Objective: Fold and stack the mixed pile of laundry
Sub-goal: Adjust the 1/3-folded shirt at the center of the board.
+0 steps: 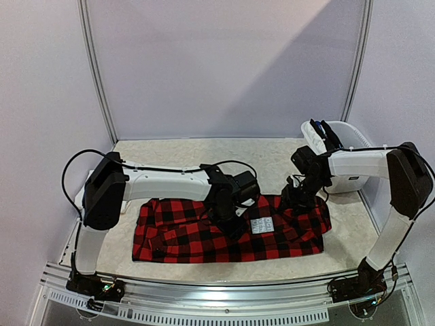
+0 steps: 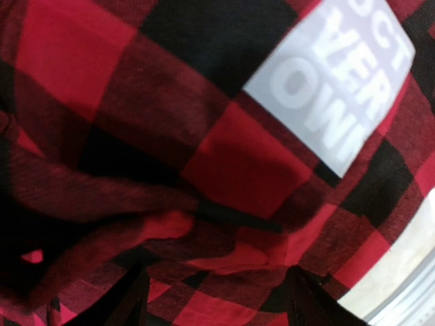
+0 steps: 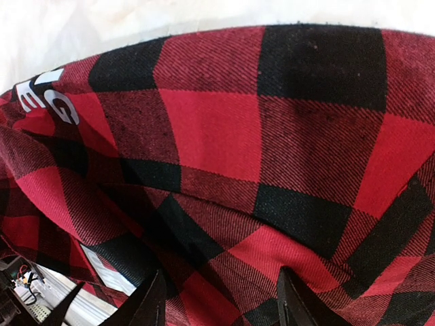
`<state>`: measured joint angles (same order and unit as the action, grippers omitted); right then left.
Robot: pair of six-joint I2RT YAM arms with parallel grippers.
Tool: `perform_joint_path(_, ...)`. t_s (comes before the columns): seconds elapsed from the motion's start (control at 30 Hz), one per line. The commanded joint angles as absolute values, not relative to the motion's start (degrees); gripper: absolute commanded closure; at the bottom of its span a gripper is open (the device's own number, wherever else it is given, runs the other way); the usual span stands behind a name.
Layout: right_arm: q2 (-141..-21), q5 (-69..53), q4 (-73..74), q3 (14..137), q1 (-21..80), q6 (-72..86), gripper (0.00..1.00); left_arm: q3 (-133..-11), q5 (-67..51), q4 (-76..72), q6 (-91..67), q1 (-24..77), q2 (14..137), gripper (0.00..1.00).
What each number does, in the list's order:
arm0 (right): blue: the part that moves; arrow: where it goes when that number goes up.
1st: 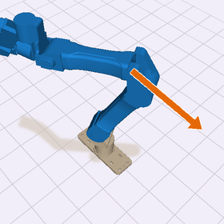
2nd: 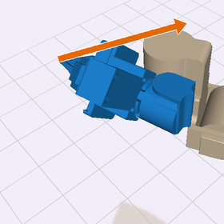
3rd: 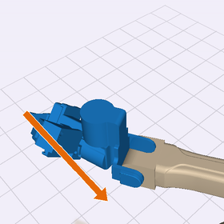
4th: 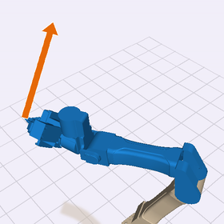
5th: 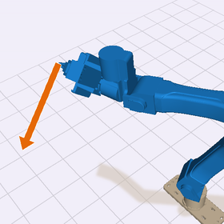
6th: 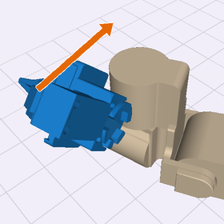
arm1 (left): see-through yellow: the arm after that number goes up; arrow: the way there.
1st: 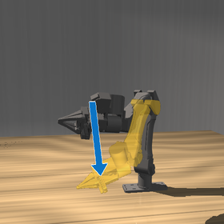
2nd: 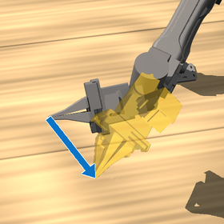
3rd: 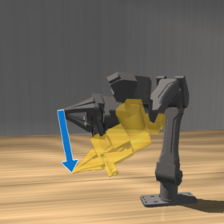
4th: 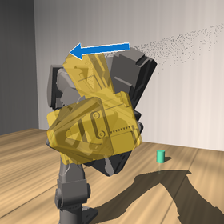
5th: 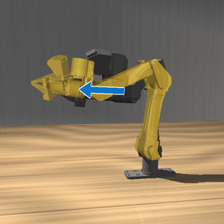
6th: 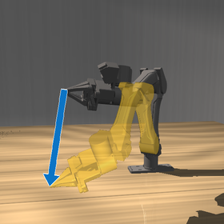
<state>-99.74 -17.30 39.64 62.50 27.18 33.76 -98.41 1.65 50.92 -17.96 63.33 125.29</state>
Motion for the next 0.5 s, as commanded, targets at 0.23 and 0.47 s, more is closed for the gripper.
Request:
perform_joint_path(0.23, -100.68, -17.54, 39.6, 62.9, 26.81, 33.62, 0.44, -98.45, 9.26, 49.06, -16.27, 64.86, 126.7, 0.43)
perform_joint_path(0.47, -100.77, -17.44, 39.52, 62.49, 26.8, 33.75, 0.44, -96.49, 11.16, 47.38, -15.78, 64.86, 124.5, 0.69)
